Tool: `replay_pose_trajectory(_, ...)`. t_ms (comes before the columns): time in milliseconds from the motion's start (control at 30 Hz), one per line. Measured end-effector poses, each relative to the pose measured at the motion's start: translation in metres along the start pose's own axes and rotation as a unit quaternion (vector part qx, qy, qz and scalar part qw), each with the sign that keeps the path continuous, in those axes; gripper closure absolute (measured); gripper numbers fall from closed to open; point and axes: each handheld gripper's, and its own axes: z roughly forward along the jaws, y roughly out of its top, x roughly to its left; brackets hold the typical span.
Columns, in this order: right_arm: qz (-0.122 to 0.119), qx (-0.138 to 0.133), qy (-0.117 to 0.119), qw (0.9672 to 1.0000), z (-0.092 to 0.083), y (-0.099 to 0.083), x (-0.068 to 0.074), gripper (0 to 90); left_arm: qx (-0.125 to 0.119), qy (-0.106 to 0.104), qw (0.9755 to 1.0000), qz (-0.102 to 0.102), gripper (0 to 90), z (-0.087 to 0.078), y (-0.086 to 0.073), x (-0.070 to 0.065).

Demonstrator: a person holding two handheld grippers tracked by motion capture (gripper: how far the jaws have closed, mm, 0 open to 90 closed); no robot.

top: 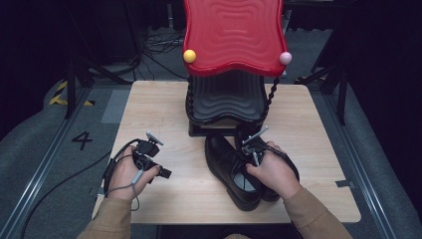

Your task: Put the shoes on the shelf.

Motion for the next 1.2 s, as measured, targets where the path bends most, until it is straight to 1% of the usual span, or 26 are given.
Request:
replay_pose_trajectory(33, 0.002, 0.001, 0.000, 1.0000, 0.000, 0.000, -0.001, 72.2, 0.001, 0.000, 1.0000, 0.001, 55.3, 0.001, 0.001, 0.000)
replay_pose_trajectory(100, 0.006, 0.001, 0.003, 1.0000, -0.001, 0.001, -0.003, 76.0, 0.003, -0.001, 1.0000, 0.002, 55.2, 0.002, 0.002, 0.000)
replay_pose_trajectory(167, 0.007, -0.002, 0.005, 1.0000, -0.002, 0.001, -0.004, 77.9, 0.002, -0.001, 1.0000, 0.001, 55.2, 0.002, 0.002, 0.000)
replay_pose_trajectory(200, 0.004, -0.004, 0.004, 1.0000, -0.003, 0.000, -0.004, 78.6, 0.002, -0.001, 1.0000, 0.002, 55.2, 0.002, 0.002, 0.001)
replay_pose_trajectory(300, 0.010, -0.009, 0.009, 0.9999, -0.004, -0.001, -0.006, 80.4, -0.001, -0.002, 1.0000, 0.001, 55.3, 0.000, 0.003, 0.002)
replay_pose_trajectory(433, 0.014, -0.007, -0.004, 0.9999, -0.009, -0.004, -0.013, 81.5, -0.005, -0.002, 1.0000, 0.000, 55.4, -0.001, 0.003, 0.004)
replay_pose_trajectory(467, 0.016, -0.007, -0.004, 0.9998, -0.012, -0.004, -0.015, 81.6, -0.006, -0.002, 1.0000, 0.000, 55.4, -0.001, 0.003, 0.004)
replay_pose_trajectory(567, 0.014, -0.004, 0.005, 0.9999, -0.020, -0.006, -0.017, 81.7, -0.008, -0.003, 1.0000, 0.000, 55.4, -0.003, 0.003, 0.004)
replay_pose_trajectory(667, 0.010, -0.004, 0.008, 0.9999, -0.030, -0.009, -0.015, 81.8, -0.010, -0.003, 1.0000, 0.000, 55.5, -0.004, 0.003, 0.004)
replay_pose_trajectory(833, -0.010, 0.001, 0.016, 0.9998, -0.049, -0.012, -0.011, 81.7, -0.014, -0.001, 0.9999, -0.003, 55.5, -0.007, 0.002, 0.006)
replay_pose_trajectory(867, -0.010, 0.001, 0.016, 0.9998, -0.049, -0.012, -0.011, 81.7, -0.014, -0.001, 0.9999, -0.003, 55.5, -0.007, 0.002, 0.006)
replay_pose_trajectory(900, -0.015, -0.002, 0.020, 0.9997, -0.057, -0.013, -0.010, 81.6, -0.016, -0.002, 0.9999, -0.005, 55.5, -0.007, 0.001, 0.006)
replay_pose_trajectory(1000, -0.020, 0.000, 0.023, 0.9995, -0.068, -0.015, -0.008, 81.7, -0.017, -0.002, 0.9998, -0.005, 55.5, -0.008, 0.000, 0.007)
replay_pose_trajectory(1133, -0.021, 0.001, 0.042, 0.9989, -0.085, -0.015, -0.008, 81.7, -0.019, -0.002, 0.9998, -0.008, 55.5, -0.009, 0.000, 0.007)
replay_pose_trajectory(1200, -0.027, -0.004, 0.047, 0.9985, -0.093, -0.015, -0.009, 81.7, -0.020, -0.001, 0.9998, -0.009, 55.4, -0.010, -0.001, 0.008)
